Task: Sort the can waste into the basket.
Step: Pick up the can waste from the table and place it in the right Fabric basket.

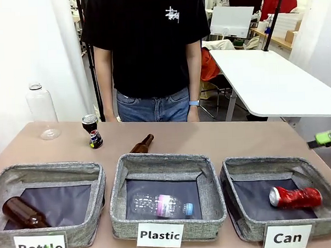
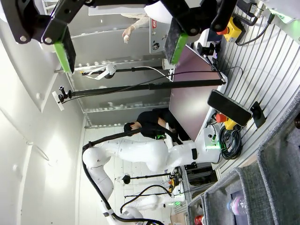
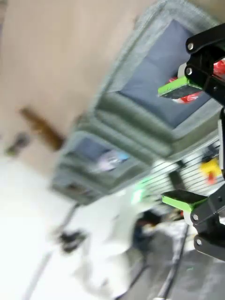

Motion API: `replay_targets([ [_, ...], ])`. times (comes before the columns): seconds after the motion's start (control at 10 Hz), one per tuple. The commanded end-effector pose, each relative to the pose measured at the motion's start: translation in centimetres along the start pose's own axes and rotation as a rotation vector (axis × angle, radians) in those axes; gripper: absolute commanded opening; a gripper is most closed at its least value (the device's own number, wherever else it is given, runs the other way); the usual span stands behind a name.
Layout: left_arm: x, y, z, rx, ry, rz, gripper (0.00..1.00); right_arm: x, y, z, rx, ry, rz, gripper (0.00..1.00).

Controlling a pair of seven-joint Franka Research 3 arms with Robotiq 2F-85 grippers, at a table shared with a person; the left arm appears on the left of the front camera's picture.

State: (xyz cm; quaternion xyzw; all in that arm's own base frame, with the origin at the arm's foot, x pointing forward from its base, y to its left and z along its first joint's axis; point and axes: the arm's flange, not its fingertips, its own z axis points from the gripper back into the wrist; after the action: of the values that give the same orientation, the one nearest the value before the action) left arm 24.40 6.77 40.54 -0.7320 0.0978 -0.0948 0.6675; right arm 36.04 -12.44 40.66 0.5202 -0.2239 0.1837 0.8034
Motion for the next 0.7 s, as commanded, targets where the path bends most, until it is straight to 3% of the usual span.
replay_targets([
  [0.0, 0.1, -0.2, 0.1, -0.011, -0.007, -0.006, 1.0, 1.0, 1.4, -1.6, 0.19, -0.832, -0.101, 1.0],
  [0.2, 0.1, -0.2, 0.1, -0.011, -0.007, -0.006, 1.0, 2.5, 1.8, -2.4, 0.267, -0.72, -0.063, 1.0],
  [0.3, 0.1, -0.2, 0.1, -0.011, -0.007, -0.006, 1.0, 0.5, 0.1, -0.3, 0.097, -0.299, -0.116, 1.0],
  [0.6, 0.1, -0.2, 0.1, -0.011, -0.007, -0.006, 1.0, 0.5, 0.1, -0.3, 0.097, -0.299, -0.116, 1.0],
])
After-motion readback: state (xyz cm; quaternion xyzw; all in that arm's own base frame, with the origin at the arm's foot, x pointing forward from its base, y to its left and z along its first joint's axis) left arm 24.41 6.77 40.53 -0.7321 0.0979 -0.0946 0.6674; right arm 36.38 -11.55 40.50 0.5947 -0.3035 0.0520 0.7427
